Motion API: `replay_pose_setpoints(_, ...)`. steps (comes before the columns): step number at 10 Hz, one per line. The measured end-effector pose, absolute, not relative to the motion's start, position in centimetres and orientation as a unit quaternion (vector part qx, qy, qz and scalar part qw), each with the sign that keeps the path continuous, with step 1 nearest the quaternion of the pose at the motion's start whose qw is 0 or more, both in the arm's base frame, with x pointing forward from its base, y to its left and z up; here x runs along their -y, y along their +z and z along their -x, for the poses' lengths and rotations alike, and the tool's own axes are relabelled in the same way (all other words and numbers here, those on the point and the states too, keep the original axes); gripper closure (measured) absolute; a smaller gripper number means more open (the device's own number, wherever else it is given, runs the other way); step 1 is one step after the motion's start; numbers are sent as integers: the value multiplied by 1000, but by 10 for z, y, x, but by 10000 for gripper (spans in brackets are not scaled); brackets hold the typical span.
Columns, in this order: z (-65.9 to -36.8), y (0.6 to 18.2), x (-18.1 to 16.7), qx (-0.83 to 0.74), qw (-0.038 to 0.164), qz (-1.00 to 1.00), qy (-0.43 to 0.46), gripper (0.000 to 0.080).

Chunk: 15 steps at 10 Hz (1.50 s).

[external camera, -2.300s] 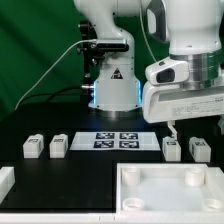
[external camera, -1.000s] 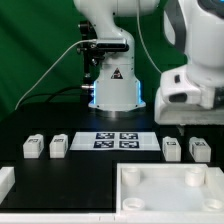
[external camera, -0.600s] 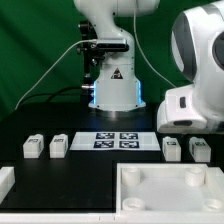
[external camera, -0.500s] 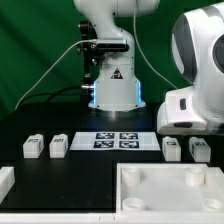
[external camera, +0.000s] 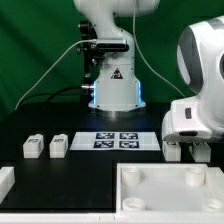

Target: Assemble one leg

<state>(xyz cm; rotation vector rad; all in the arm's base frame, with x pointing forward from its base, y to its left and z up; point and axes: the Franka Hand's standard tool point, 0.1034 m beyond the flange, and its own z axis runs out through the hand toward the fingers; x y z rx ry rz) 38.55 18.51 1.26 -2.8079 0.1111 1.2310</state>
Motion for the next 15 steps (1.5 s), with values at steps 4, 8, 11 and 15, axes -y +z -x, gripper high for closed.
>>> replay_pose_setpoints(4, -387, 6, -183, -37, 40, 919, 391, 150)
replay_pose_setpoints(8, -387, 6, -183, -37, 40, 919, 391, 514)
replay_pose_setpoints(11, -387, 6, -183, -37, 40, 919, 391, 514)
replay_pose_setpoints(15, -387, 6, -183, -37, 40, 919, 391, 514)
